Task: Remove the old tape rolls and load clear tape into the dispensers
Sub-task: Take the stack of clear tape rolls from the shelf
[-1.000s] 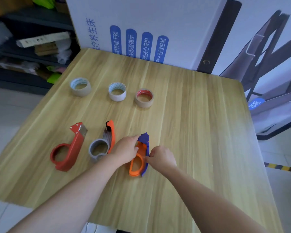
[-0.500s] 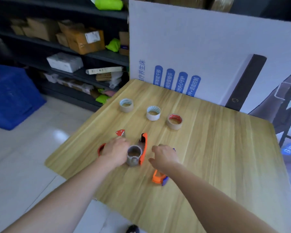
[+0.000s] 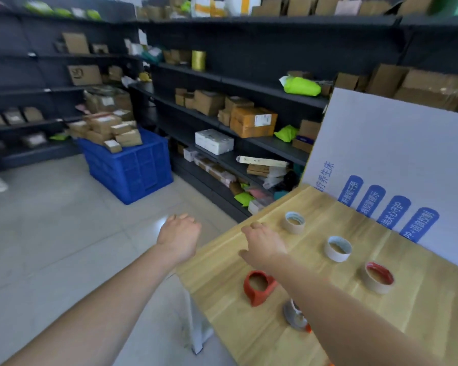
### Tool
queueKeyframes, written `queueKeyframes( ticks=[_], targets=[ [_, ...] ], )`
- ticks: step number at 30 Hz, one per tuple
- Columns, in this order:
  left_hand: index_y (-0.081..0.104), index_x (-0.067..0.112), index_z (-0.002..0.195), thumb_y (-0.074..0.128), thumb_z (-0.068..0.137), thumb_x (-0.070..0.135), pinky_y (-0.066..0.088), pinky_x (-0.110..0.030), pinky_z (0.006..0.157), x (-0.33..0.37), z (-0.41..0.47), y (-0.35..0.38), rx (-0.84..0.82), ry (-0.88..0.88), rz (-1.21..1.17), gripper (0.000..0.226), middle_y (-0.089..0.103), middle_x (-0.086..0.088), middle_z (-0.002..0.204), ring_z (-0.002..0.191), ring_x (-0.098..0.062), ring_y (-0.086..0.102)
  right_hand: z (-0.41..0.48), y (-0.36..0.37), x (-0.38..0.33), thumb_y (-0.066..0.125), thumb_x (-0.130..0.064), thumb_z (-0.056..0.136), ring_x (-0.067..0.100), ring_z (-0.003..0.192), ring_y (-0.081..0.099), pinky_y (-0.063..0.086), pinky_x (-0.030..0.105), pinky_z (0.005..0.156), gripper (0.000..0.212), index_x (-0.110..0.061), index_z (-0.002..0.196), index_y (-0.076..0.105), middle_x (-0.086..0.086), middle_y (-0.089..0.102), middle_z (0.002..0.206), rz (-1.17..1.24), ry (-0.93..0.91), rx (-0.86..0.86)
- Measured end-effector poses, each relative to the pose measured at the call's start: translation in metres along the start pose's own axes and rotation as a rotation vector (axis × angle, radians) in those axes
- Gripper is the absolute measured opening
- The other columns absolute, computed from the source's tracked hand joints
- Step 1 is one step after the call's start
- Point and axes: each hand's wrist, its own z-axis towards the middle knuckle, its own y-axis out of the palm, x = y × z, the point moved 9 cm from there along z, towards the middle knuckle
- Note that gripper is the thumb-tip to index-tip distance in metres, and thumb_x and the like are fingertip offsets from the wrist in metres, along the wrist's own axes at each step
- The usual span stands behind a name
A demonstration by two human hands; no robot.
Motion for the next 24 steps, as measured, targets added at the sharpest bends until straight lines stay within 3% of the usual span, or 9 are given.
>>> queueKeyframes(
  ticks=[4, 8, 12, 18, 24],
  targets=[
    [0.059, 0.016, 0.114, 0.055, 0.088, 0.019, 0.039, -0.032, 0.094, -0.082, 0.006, -0.005, 0.023, -0.101, 0.018, 0.026, 0.059, -0.003, 0.117, 0.113, -0.022, 0.051, 0.057, -0.021, -0.058, 0.058, -0.039, 0.091, 0.027, 0.124, 0.043, 0.043, 0.040, 0.100, 0.052, -0.013, 0.134, 0.045, 0.007, 0.049, 0.132, -0.043, -0.080, 0.039],
    [0.057, 0.013, 0.113, 0.053, 0.088, 0.013, 0.042, -0.031, 0.082, -0.162, 0.016, -0.009, 0.057, -0.190, -0.016, 0.025, 0.058, -0.005, 0.117, 0.113, -0.022, 0.050, 0.111, -0.044, -0.115, 0.057, -0.038, 0.090, 0.027, 0.123, 0.043, 0.041, 0.040, 0.100, 0.051, -0.015, 0.134, 0.044, 0.007, 0.049, 0.133, -0.079, -0.127, 0.095],
    [0.057, 0.014, 0.108, 0.052, 0.088, 0.012, 0.036, -0.030, 0.073, -0.232, 0.029, -0.012, 0.100, -0.253, -0.042, 0.020, 0.058, -0.002, 0.113, 0.113, -0.022, 0.049, 0.159, -0.066, -0.170, 0.057, -0.039, 0.090, 0.027, 0.126, 0.042, 0.040, 0.040, 0.103, 0.052, -0.016, 0.135, 0.044, 0.006, 0.047, 0.136, -0.087, -0.164, 0.164],
    [0.056, 0.016, 0.102, 0.056, 0.087, 0.017, 0.042, -0.031, 0.082, -0.316, 0.058, -0.021, 0.190, -0.273, -0.030, 0.015, 0.060, 0.000, 0.108, 0.109, -0.021, 0.050, 0.224, -0.094, -0.233, 0.057, -0.038, 0.090, 0.025, 0.126, 0.042, 0.038, 0.038, 0.102, 0.052, -0.018, 0.136, 0.044, 0.004, 0.046, 0.137, -0.046, -0.191, 0.235],
    [0.055, 0.018, 0.113, 0.055, 0.092, 0.031, 0.041, -0.030, 0.087, -0.395, 0.104, -0.035, 0.292, -0.275, 0.037, 0.025, 0.058, 0.004, 0.116, 0.117, -0.018, 0.048, 0.302, -0.117, -0.272, 0.057, -0.038, 0.090, 0.025, 0.128, 0.041, 0.036, 0.039, 0.104, 0.051, -0.019, 0.136, 0.043, 0.004, 0.045, 0.138, -0.041, -0.204, 0.290]
  ],
)
